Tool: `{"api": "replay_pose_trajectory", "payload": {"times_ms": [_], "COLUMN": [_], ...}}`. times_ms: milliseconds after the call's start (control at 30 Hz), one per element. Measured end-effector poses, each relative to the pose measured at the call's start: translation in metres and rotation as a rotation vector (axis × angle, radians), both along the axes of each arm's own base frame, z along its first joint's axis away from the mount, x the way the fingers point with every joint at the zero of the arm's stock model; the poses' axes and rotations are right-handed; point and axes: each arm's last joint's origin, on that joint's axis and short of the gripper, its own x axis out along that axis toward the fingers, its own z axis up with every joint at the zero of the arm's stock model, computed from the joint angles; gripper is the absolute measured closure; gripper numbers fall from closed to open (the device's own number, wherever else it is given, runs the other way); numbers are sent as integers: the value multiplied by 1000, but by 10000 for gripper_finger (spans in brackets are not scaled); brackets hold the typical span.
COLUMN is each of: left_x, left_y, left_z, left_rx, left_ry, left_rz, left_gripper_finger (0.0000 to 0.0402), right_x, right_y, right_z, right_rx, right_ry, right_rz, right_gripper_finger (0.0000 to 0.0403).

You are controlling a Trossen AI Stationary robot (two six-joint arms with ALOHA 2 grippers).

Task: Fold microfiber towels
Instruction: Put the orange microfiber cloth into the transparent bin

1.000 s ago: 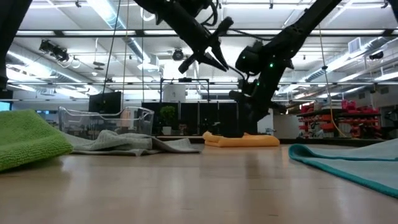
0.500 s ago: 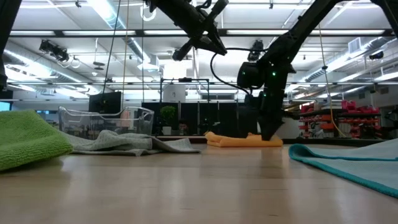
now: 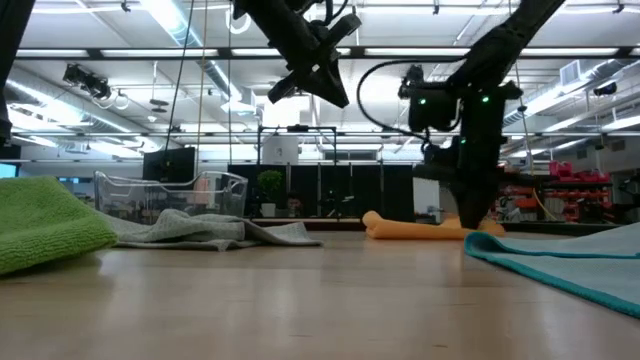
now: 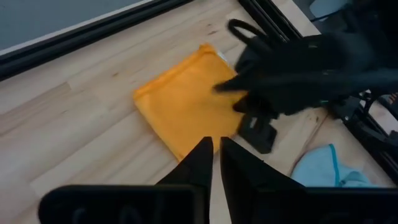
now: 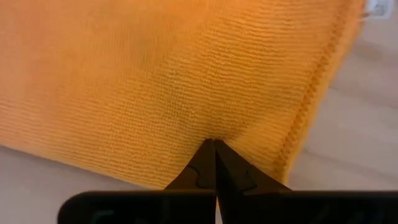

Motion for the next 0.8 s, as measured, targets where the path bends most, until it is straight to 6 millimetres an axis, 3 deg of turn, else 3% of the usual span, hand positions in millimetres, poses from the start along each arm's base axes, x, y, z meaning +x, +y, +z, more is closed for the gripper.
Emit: {"api": "replay_pose_trajectory", "payload": {"times_ms": [133, 367, 567, 800], "left_x": [0, -2, -4, 19], "left_y": [0, 6, 28, 41], "left_z": [0, -10, -42, -93], "left_rx": [18, 8, -50, -246], "left_ry": [6, 75, 207, 197], "left_rz": [-18, -11, 126, 160], "left_gripper_finger": [373, 375, 367, 372], "right_x": [-10, -9, -22, -55], "right_y": [3, 2, 14, 42], "right_z": [8, 28, 71, 130], "right_rx": [-37, -88, -141, -250], "right_ry": [-41, -172, -372, -653], "right_rz": [-82, -94, -61, 91], "right_gripper_finger": [401, 400, 393, 391]}}
